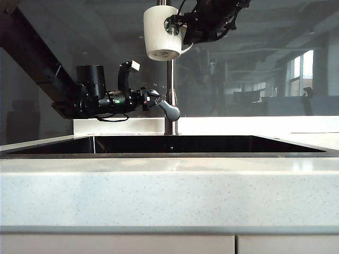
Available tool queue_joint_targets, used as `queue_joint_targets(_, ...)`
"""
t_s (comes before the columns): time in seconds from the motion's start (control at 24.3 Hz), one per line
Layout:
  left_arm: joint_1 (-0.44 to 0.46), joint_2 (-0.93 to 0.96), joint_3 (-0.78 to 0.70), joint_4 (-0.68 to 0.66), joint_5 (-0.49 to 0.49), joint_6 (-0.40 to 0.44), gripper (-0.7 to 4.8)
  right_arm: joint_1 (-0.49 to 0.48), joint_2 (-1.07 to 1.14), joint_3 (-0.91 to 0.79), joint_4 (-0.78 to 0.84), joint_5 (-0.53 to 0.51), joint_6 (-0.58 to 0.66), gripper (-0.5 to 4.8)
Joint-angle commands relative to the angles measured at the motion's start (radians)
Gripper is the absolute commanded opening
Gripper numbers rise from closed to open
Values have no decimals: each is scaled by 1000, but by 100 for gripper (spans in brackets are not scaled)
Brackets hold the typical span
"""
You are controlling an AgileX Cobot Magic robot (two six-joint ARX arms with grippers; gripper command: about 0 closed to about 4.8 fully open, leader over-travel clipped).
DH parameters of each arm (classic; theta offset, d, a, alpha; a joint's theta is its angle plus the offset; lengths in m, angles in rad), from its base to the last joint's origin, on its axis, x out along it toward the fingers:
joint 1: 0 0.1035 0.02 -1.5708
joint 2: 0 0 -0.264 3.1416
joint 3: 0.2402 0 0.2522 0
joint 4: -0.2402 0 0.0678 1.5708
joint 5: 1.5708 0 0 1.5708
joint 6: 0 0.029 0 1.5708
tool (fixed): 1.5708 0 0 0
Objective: Pick up the mug next to the sink, go to the faucet to get some water, pour the water into the sink, and finally put the mug back to its place.
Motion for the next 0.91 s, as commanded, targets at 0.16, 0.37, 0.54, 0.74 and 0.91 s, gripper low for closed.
queue_joint_targets(0.16, 27, -6, 3, -4, -212, 25, 286, 0, -33, 17, 90, -9, 21, -5)
queue_joint_targets(0.37, 44, -7, 3, 5, -222, 16, 286, 0, -33, 16, 90, -9, 21, -5)
queue_joint_targets(0.54, 64, -12, 3, 34, -73, -58, 287, 0, -33, 16, 82, -9, 21, -5)
queue_joint_targets(0.74, 93, -12, 3, 182, 203, -277, 318, 0, -34, 16, 40, -9, 21, -5)
queue_joint_targets(0.91, 138, -12, 3, 488, 387, -573, 317, 0, -47, 16, -31, 21, -34, -5)
